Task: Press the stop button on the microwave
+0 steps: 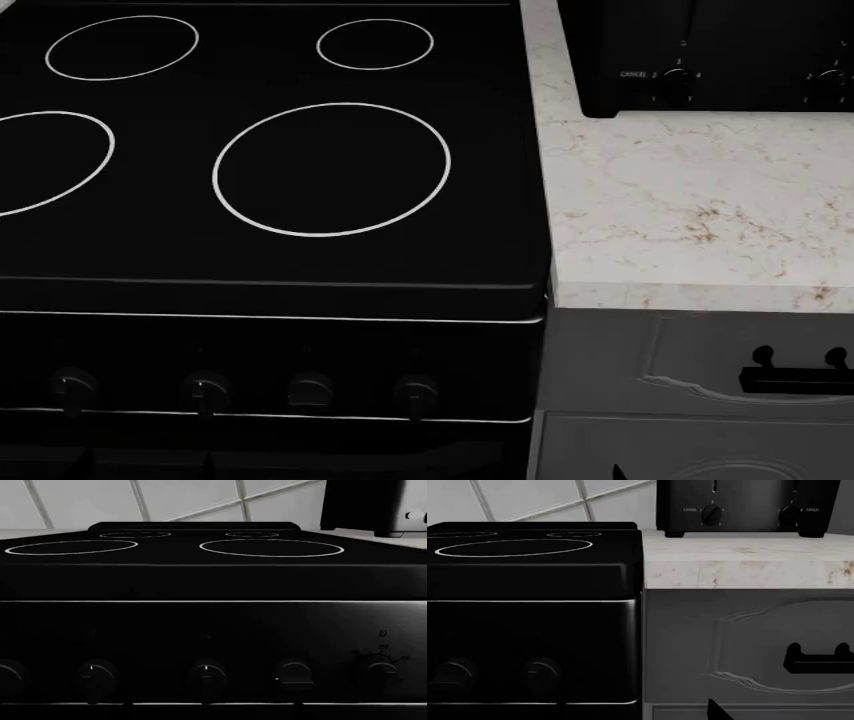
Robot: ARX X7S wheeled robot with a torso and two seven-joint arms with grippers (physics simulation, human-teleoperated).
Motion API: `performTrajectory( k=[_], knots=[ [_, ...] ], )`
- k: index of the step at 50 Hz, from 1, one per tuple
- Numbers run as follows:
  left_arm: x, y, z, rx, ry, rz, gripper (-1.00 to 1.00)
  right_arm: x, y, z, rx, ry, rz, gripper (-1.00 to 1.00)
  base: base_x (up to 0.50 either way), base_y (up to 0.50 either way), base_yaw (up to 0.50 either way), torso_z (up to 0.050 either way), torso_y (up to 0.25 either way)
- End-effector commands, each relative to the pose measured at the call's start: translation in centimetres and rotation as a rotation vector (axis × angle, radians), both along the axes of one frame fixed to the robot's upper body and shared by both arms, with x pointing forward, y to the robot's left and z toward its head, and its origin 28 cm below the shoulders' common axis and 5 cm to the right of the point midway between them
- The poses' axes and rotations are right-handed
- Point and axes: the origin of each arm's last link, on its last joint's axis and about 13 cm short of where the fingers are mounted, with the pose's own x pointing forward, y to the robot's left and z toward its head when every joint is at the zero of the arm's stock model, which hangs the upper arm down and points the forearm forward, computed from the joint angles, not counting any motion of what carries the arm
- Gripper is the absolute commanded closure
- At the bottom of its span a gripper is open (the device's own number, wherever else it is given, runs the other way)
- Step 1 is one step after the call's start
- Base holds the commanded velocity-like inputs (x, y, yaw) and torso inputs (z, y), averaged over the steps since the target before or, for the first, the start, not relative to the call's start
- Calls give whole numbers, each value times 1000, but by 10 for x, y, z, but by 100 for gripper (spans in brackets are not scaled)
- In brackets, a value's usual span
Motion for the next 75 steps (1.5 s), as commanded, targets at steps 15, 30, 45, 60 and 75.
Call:
performTrajectory(
  k=[15, 30, 45, 60, 75],
  knots=[
    [-17, 15, -13, 83, 59, 58, -100, 11, -2, 18, -30, -14, -20, -100, 0, 0, 0, 0, 0],
    [-37, 83, -120, 100, 355, 261, -100, 24, 5, 136, -107, -362, -34, -100, 0, 0, 0, 22, 27],
    [-130, 100, -157, 97, 940, 288, -100, 31, 10, 236, -81, -561, -35, -100, 0, 0, 0, 50, 68],
    [-146, 101, -160, 114, 1019, 310, -100, 86, 16, 330, -98, -567, -31, -100, 0, 0, 0, 50, 81],
    [-146, 101, -160, 114, 1019, 310, -100, 110, 25, 398, -92, -575, -80, -100, 0, 0, 0, 50, 81]
  ],
)
